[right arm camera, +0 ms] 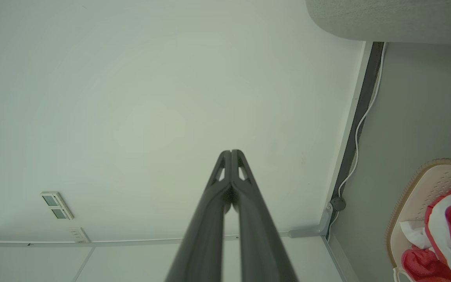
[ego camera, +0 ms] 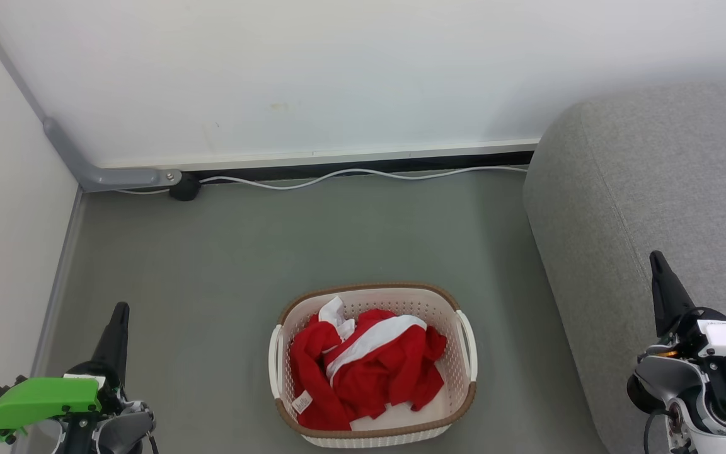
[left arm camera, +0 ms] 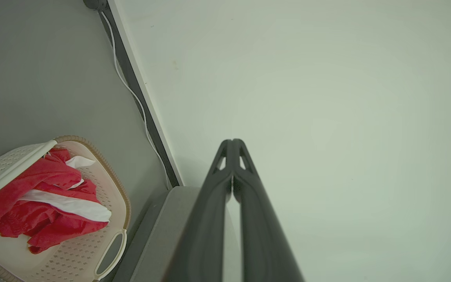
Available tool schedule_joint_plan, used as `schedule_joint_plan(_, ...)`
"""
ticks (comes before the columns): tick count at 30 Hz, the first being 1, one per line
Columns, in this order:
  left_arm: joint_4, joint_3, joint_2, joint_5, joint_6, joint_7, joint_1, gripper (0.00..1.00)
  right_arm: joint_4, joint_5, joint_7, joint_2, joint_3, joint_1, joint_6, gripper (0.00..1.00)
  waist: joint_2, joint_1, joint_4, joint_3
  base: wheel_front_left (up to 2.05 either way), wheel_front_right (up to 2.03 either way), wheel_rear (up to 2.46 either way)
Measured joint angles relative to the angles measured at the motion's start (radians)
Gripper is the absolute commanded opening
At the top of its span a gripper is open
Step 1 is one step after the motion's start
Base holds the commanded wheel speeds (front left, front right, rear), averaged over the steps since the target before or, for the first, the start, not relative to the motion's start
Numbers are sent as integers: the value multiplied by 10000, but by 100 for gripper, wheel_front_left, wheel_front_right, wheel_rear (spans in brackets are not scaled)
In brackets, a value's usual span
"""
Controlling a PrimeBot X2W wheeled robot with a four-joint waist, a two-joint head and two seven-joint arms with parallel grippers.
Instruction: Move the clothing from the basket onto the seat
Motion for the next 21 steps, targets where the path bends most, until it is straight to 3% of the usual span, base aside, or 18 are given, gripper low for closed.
schedule_joint_plan(21,0,0,0,0,0,-2,0,0,-2,-2,0,2,0,0,0,0,0,0,0,0,0,0,0)
